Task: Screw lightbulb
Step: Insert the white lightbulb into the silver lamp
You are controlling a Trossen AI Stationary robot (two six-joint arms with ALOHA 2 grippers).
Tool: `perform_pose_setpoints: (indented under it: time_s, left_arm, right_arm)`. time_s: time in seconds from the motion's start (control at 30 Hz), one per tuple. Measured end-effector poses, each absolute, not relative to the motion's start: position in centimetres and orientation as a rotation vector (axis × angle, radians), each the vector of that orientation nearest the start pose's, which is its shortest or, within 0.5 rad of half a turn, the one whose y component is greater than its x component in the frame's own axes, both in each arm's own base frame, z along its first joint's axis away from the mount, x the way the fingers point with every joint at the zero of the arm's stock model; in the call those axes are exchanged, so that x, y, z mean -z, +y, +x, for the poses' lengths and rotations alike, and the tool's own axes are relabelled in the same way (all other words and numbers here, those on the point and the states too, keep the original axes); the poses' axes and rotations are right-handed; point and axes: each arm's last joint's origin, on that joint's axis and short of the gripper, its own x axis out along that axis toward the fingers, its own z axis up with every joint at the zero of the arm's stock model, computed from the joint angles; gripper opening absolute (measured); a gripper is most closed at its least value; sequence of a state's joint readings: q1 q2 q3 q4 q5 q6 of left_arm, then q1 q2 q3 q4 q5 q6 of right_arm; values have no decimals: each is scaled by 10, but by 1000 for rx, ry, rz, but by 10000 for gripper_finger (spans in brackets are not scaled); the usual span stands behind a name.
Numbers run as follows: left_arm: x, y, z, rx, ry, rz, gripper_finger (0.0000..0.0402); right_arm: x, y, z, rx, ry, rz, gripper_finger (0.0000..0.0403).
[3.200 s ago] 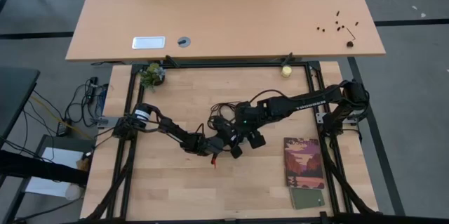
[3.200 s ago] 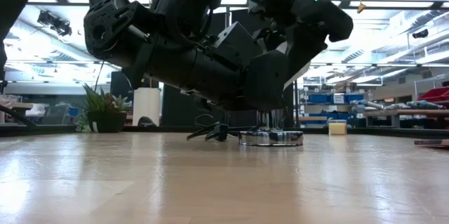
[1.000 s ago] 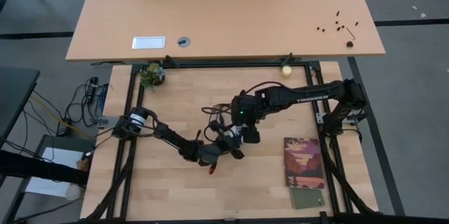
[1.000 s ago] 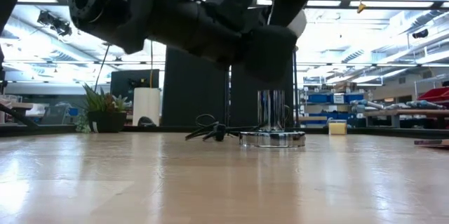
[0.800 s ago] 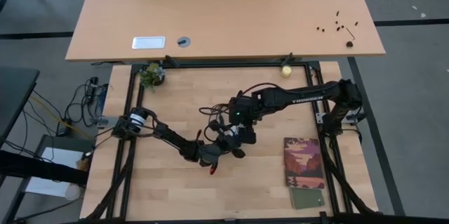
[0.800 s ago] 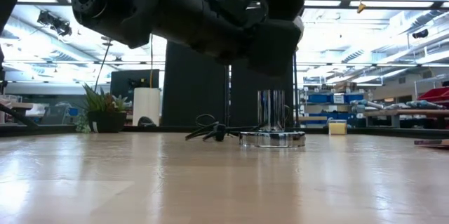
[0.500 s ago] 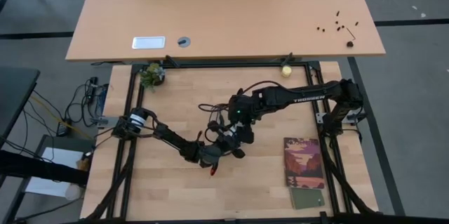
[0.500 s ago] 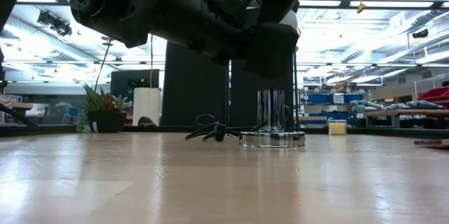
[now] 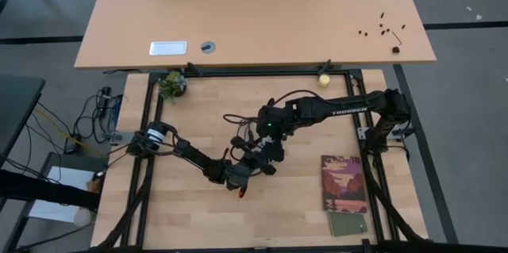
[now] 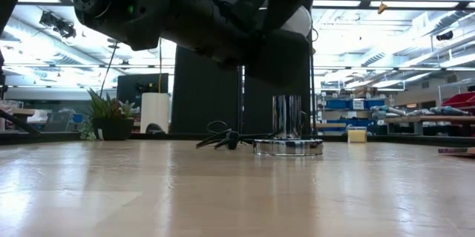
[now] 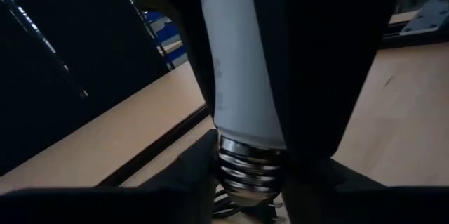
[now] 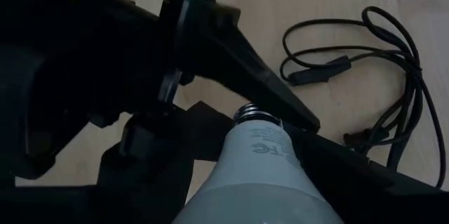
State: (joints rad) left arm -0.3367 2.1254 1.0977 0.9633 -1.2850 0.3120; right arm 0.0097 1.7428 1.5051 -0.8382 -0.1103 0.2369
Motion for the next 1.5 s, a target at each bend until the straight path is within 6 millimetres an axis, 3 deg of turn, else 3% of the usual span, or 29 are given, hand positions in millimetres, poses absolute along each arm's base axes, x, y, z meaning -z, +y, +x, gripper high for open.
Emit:
perform_pose_setpoints:
  time_s: [0.13, 0.33, 0.67, 1.13, 1.5]
  left_arm:
    - [-144, -110, 399, -930, 196, 340, 102]
    - [-144, -110, 398, -939, 192, 333, 103]
    - [-144, -110, 398, -967, 194, 330, 105]
    - [-144, -114, 396, -970, 195, 332, 106]
    - [-144, -115, 396, -960, 194, 333, 106]
  right_arm:
    - [-280, 7, 364, 19, 1077, 268, 261]
    - [-280, 4, 363, 35, 1075, 269, 280]
    - [-297, 5, 354, 128, 1013, 285, 297]
    - [-288, 18, 340, 186, 943, 315, 296]
    - [-277, 19, 343, 174, 884, 345, 285]
